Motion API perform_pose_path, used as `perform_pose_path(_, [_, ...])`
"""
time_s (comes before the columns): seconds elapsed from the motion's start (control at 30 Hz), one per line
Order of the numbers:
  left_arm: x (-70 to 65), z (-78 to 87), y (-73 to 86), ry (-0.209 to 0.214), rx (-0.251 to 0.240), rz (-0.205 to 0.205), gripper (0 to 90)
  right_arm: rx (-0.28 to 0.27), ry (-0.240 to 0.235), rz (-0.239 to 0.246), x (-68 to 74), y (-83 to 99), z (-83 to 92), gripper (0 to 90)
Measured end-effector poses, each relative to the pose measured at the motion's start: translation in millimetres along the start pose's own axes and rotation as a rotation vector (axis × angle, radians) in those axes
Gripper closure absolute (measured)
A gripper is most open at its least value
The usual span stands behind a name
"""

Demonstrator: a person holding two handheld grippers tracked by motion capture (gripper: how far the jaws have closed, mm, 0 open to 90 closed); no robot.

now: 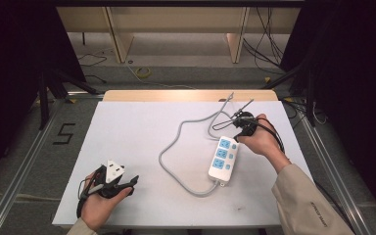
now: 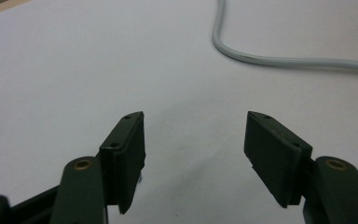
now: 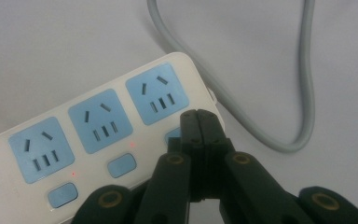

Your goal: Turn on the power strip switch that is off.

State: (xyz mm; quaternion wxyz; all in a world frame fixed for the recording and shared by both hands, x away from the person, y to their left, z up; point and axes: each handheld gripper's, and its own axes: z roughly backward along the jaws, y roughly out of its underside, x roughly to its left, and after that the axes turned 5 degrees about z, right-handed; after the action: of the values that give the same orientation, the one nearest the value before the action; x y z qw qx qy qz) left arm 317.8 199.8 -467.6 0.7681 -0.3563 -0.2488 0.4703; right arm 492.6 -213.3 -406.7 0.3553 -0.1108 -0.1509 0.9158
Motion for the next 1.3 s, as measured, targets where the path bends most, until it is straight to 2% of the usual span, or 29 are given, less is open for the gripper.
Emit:
perform_pose_path(0.73, [0.1, 0.0, -0.1, 0.001, -0.001, -0.001, 38.2, 0.038, -0.02, -0.006, 0.3, -2.7, -11.0, 90.0])
perform_pose_path(1.3, [-0.1, 0.1, -0.1, 0.0, 0.0, -0.004, 38.2, 0.066, -0.031, 0.009, 3.3, -5.6, -18.8, 90.0])
